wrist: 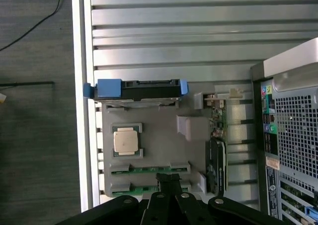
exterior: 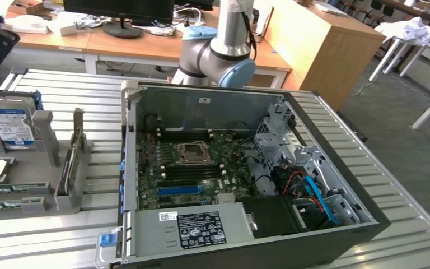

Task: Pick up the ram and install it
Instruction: 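Reach for the ram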

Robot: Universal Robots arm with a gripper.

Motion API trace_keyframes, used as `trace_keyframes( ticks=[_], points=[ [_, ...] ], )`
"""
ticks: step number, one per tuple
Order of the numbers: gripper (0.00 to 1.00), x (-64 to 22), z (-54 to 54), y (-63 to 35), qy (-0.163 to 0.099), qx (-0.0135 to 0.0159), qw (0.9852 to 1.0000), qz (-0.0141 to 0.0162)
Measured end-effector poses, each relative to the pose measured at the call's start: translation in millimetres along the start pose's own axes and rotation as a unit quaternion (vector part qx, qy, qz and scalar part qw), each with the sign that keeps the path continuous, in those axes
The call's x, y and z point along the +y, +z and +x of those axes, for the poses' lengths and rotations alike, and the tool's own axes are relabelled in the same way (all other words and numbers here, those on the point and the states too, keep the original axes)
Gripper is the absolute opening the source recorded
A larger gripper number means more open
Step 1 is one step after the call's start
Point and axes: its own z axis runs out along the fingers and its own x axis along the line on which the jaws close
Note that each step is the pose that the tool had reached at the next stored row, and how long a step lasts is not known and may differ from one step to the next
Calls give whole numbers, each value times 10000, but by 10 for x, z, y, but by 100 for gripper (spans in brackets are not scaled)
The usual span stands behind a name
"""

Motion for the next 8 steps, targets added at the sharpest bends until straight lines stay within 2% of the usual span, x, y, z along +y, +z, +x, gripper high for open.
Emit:
trace_keyframes(
  ticks=[8],
  points=[
    [11,-75,-5,-3,0,0,10000,0]
  ],
)
